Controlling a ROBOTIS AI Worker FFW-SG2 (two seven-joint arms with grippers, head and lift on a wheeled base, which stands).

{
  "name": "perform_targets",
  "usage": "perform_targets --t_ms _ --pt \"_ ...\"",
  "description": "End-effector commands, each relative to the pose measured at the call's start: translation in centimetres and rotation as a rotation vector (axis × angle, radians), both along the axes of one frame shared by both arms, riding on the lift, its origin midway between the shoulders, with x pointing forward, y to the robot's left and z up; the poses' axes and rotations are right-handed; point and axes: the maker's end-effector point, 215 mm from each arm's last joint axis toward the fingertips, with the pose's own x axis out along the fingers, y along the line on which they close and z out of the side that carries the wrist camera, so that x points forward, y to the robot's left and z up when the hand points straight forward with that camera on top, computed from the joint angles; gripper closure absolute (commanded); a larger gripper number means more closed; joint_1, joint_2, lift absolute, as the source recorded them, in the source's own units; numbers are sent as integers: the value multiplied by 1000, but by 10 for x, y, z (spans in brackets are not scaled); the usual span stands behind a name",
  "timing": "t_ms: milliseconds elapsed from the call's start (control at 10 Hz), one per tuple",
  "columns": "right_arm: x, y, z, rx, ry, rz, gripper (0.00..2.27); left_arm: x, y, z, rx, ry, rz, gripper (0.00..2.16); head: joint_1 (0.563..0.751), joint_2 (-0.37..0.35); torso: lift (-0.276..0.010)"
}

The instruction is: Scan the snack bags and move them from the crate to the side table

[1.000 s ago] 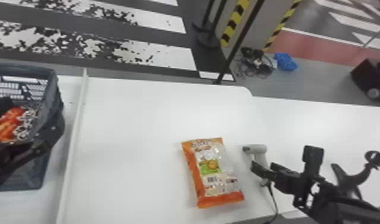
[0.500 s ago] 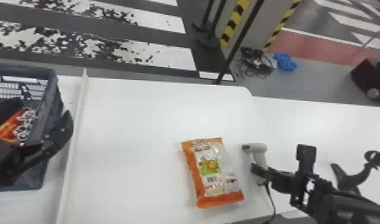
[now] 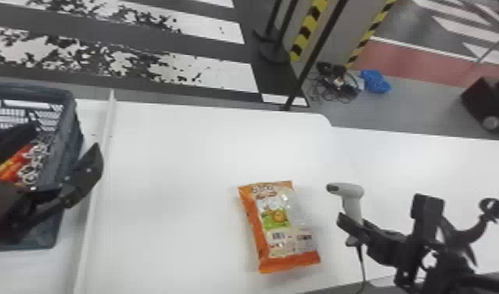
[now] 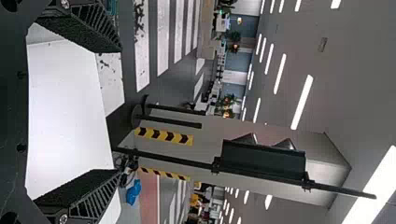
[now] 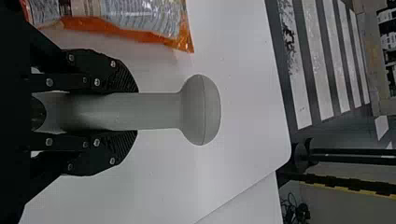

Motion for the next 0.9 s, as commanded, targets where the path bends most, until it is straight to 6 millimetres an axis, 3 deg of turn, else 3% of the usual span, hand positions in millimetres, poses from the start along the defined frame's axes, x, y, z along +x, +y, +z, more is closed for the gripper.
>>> perform_targets --t_ms 0,100,400,600,800 --pt "-21 37 27 20 -10 22 2236 -2 0 2 -2 -2 -12 70 695 -350 -87" --pt "-38 50 34 -10 28 30 2236 -1 0 2 -1 -3 -14 70 695 -350 -87" --pt "-90 115 27 69 140 93 2236 3 3 -7 -3 10 -3 70 695 -350 -87" --pt "-103 148 32 110 151 155 2236 3 0 -10 -8 14 -5 70 695 -350 -87" --pt "-101 163 23 125 150 176 2236 -3 0 -7 -22 11 -14 70 695 -317 -87"
